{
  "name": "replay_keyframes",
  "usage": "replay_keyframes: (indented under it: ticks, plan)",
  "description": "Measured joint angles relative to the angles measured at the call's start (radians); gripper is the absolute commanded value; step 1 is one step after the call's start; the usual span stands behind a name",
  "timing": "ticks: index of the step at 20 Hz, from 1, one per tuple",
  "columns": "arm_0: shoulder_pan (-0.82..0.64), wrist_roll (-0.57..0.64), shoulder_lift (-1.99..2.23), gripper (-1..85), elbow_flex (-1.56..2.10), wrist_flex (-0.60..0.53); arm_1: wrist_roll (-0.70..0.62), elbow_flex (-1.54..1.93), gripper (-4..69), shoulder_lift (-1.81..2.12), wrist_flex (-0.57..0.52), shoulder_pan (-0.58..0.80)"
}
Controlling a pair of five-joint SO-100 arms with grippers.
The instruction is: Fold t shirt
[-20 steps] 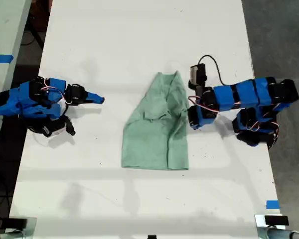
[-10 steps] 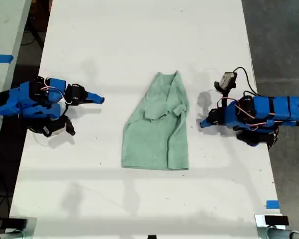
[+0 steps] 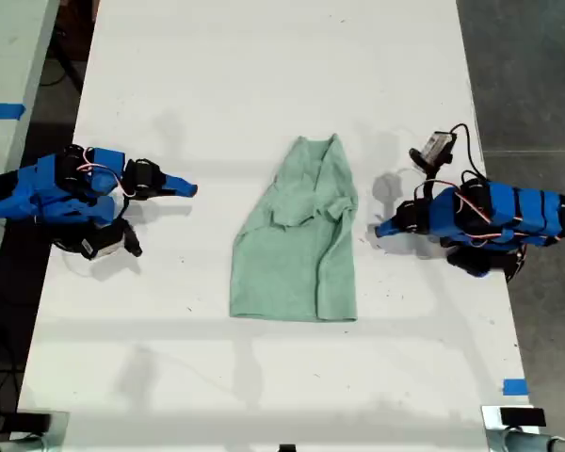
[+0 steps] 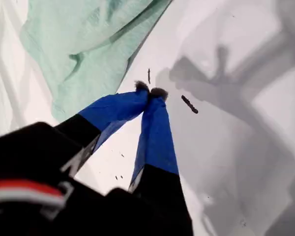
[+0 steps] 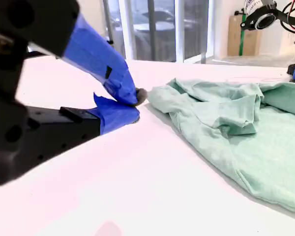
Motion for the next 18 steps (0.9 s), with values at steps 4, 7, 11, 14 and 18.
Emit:
replay_keyframes:
  ticks: [4,7,11,14,18]
  plan:
    - [0.000,-0.011,0.000,0.0,0.000,0.002,0.000,0.002,1.4,0.000,0.000,0.000]
    - [0.000,-0.034,0.000,0.0,0.000,0.012,0.006,0.002,1.4,0.002,0.000,-0.006]
    - [-0.009,-0.049,0.000,0.0,0.000,0.014,0.012,0.002,1.4,0.002,0.000,-0.009]
    - [-0.008,-0.052,0.000,0.0,0.003,0.014,0.012,0.002,1.4,0.002,0.000,-0.009]
    - [-0.015,-0.052,0.000,0.0,0.003,0.014,0.012,0.002,1.4,0.002,0.006,-0.009]
